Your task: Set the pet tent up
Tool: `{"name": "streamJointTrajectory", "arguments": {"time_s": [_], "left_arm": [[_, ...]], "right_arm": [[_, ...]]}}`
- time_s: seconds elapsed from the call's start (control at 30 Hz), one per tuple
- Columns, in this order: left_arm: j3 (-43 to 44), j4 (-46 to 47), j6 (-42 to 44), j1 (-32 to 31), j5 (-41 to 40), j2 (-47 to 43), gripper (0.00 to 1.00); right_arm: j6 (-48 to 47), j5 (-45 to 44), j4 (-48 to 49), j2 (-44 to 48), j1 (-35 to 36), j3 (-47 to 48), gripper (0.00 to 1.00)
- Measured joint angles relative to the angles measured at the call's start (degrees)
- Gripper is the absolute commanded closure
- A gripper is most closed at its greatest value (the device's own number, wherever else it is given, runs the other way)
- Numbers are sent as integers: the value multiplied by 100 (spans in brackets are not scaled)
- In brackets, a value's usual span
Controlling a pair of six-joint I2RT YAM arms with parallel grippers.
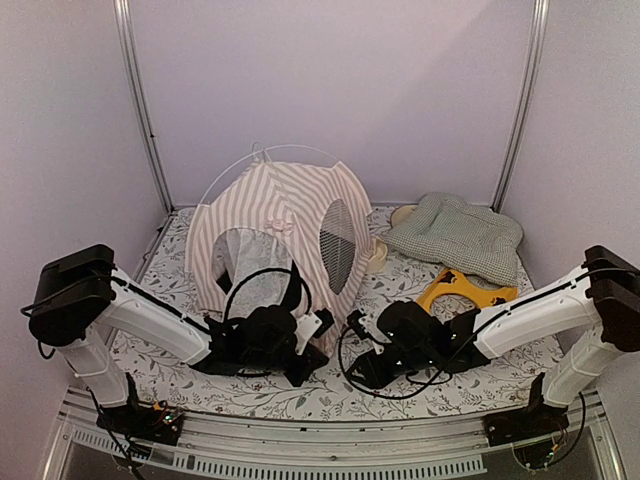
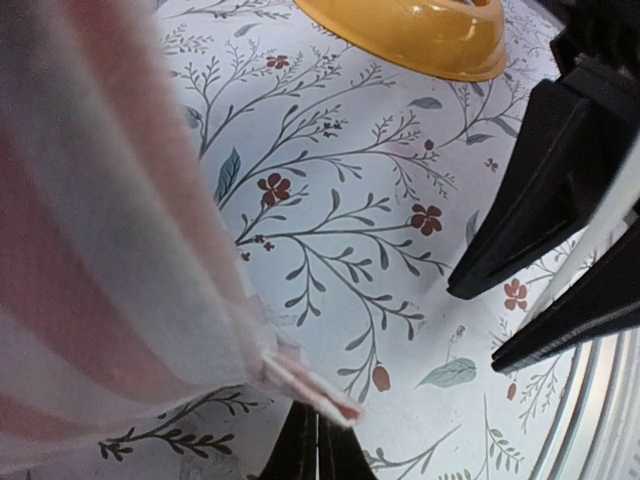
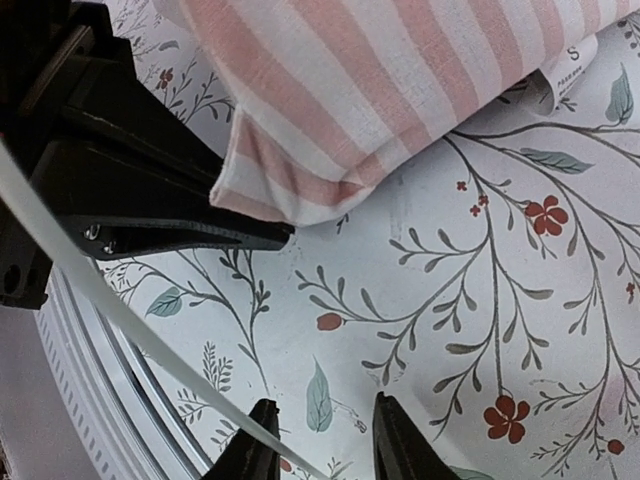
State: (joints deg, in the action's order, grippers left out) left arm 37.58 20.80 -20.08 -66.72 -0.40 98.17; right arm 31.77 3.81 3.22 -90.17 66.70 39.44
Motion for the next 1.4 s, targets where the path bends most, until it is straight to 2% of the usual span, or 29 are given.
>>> {"name": "streamJointTrajectory", "arguments": {"time_s": [0.13, 0.17, 0.33, 0.53, 0.73, 1.0, 1.27, 1.4], "left_arm": [[-2, 4, -13, 2, 0, 0, 100], [-2, 2, -15, 2, 0, 0, 100], [-85, 15, -42, 2, -15, -44, 100], [-573, 149, -208, -15, -234, -793, 100], [-1029, 256, -317, -310, -898, -1663, 100], [-1469, 267, -413, -741, -1945, -2669, 100], [-1530, 216, -417, -1040, -2699, -2959, 100], [-1530, 181, -420, -1178, -3008, -2957, 100]], "right_arm": [[-46, 85, 142, -4, 9, -42, 99], [-79, 118, 157, -4, 9, -42, 100], [-247, 267, -15, -4, 48, 83, 100], [-332, 627, -181, 0, 4, 577, 100], [-267, 1362, 9, -2, -269, 905, 100], [223, 2444, 769, -267, -610, 1373, 100], [592, 2839, 1108, -750, -647, 2155, 100], [708, 2826, 1123, -782, -680, 2245, 100]]}}
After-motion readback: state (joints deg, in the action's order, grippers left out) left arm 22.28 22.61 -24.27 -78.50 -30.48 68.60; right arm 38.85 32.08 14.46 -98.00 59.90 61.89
